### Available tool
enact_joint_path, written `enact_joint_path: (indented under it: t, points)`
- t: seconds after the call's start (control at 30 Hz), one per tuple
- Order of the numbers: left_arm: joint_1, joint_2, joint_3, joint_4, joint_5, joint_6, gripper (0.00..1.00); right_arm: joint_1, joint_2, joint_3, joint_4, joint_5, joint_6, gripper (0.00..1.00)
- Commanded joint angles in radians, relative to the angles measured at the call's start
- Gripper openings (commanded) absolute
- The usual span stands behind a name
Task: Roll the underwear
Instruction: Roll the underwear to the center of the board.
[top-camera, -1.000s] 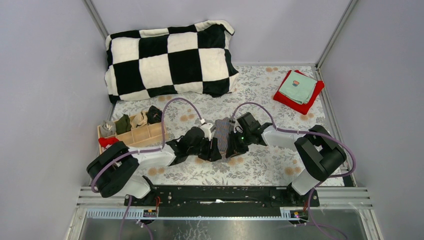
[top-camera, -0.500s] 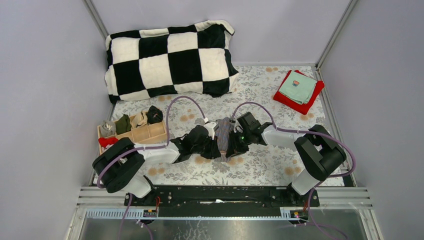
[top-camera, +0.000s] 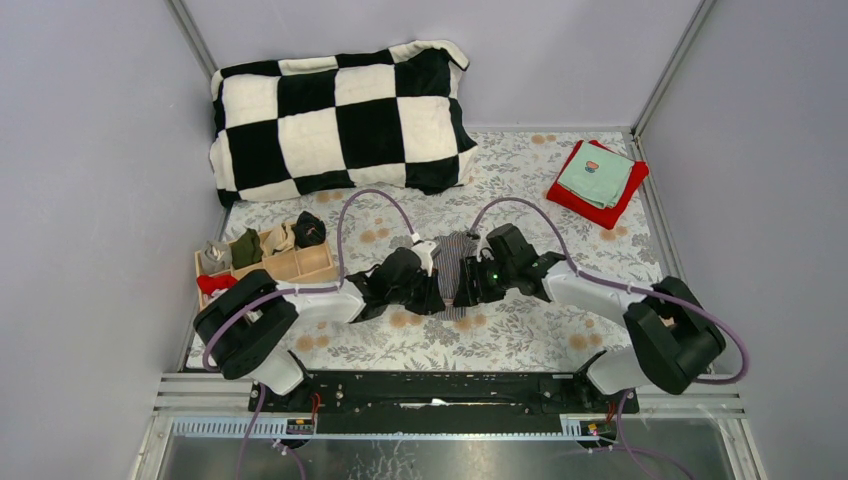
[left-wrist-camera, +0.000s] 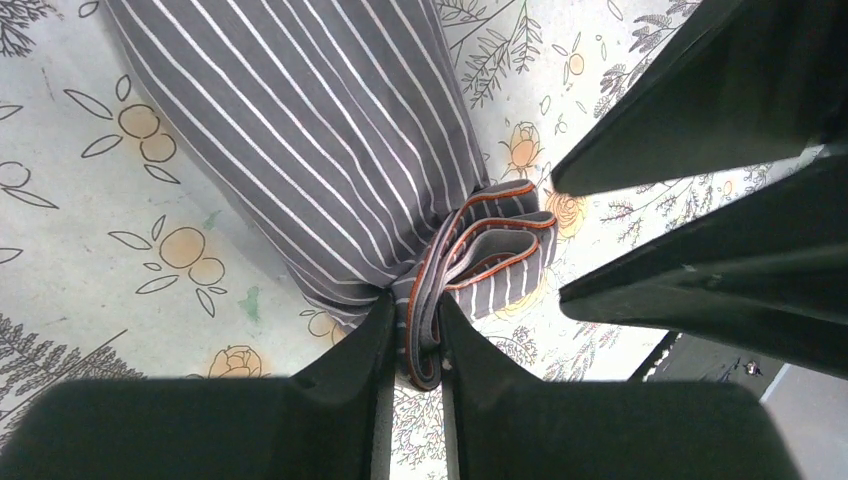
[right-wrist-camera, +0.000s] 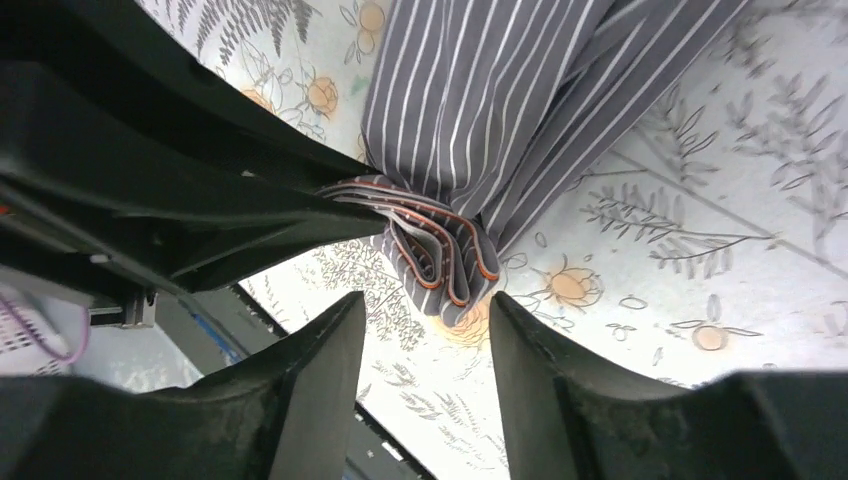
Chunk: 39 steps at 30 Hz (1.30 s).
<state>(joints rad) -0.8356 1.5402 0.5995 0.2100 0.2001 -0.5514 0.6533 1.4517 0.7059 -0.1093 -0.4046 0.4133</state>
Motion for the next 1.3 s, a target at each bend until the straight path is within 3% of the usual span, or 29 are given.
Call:
enact_joint_path:
  t: [0.0, 0.07, 0.33, 0.47, 0.57, 0.63, 0.97, 1.27]
  points:
    - [-0.002, 0.041, 0.007, -0.046, -0.042, 0.013, 0.18, -0.004, -0.096, -0.03, 0.074, 0.089, -0.086, 0.59]
    - [-0.003, 0.046, 0.014, -0.052, -0.039, 0.012, 0.18, -0.004, -0.133, -0.049, 0.098, 0.117, -0.146, 0.62]
    - [-0.002, 0.079, 0.045, -0.095, -0.024, 0.009, 0.17, -0.002, -0.361, -0.286, 0.532, 0.1, -0.566, 0.59]
    - [-0.001, 0.093, 0.057, -0.125, -0.019, 0.007, 0.15, 0.014, -0.398, -0.235, 0.382, 0.012, -0.913, 0.59]
    - [-0.002, 0.093, 0.066, -0.157, -0.02, 0.01, 0.15, 0.095, -0.428, -0.242, 0.306, -0.006, -1.209, 0.6]
    - [0.002, 0.089, 0.066, -0.172, -0.018, 0.011, 0.14, 0.142, -0.44, -0.258, 0.298, -0.009, -1.324, 0.61]
    - [0.017, 0.093, 0.071, -0.249, 0.002, 0.03, 0.14, 0.278, -0.357, -0.241, 0.23, 0.057, -1.616, 0.6]
    - [0.066, 0.074, 0.11, -0.402, 0.039, 0.053, 0.12, 0.3, -0.306, -0.203, 0.207, 0.116, -1.712, 0.57]
